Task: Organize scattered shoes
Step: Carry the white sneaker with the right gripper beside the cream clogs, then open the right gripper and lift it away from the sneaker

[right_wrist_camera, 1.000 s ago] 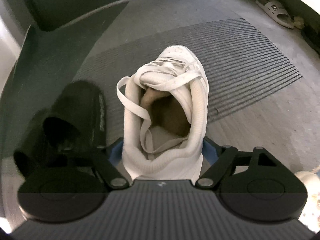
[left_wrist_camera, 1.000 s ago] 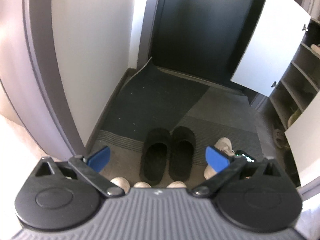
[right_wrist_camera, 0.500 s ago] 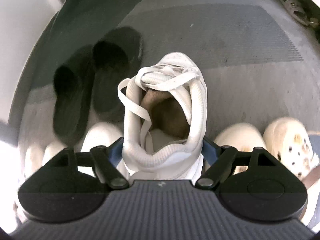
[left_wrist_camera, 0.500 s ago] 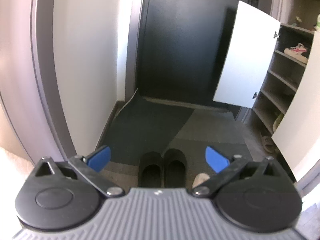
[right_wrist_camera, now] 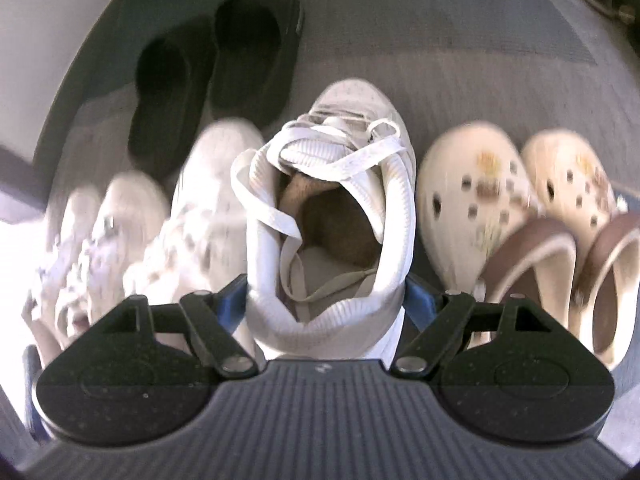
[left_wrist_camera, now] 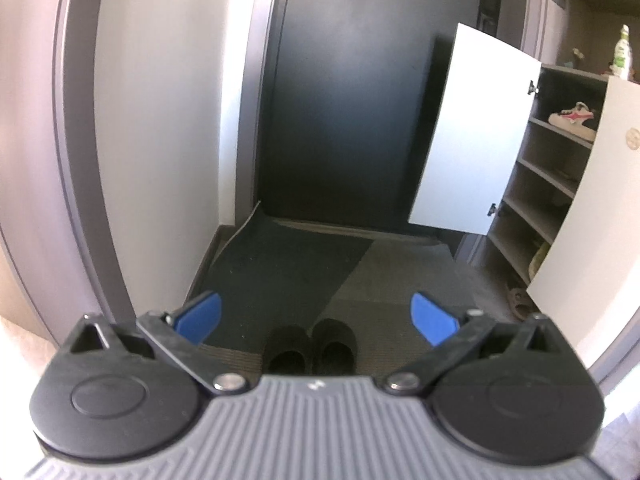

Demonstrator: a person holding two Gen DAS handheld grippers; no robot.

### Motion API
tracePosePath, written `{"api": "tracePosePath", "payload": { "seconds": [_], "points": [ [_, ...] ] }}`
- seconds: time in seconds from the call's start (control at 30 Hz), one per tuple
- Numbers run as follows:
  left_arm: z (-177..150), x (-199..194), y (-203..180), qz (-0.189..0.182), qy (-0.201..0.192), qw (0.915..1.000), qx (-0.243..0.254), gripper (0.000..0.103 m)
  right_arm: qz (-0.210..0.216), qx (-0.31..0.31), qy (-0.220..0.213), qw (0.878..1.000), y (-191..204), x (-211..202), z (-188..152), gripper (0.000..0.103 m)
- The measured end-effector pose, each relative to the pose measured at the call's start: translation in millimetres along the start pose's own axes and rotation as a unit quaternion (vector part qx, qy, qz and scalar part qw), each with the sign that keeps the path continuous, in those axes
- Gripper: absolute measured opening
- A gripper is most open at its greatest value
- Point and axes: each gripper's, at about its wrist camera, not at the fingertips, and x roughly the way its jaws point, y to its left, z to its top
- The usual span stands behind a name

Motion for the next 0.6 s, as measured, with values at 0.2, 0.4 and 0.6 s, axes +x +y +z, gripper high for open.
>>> {"api": "tracePosePath", "payload": {
  "seconds": [0.2,0.4,0.6],
  "points": [
    [-6.3,7.4,-0.9,0.003,0.015,0.9999,0.004,0.103,-0.014,-0.001,0.041,0.999,4.9,12.2,-48.6,0.086],
    [-11.5,18.2,5.8,0.013,0.034,0.9993,-0.011,0.103,-0.032,0.012,0.069,0.997,8.6,13.8,-54.8,0.086],
    [-16.1,31.0,8.8,0.031,0.046,0.9984,-0.011,0.103,0.010,0.079,0.022,0.997,5.1,-26.5,-41.3,0.103]
  ]
}}
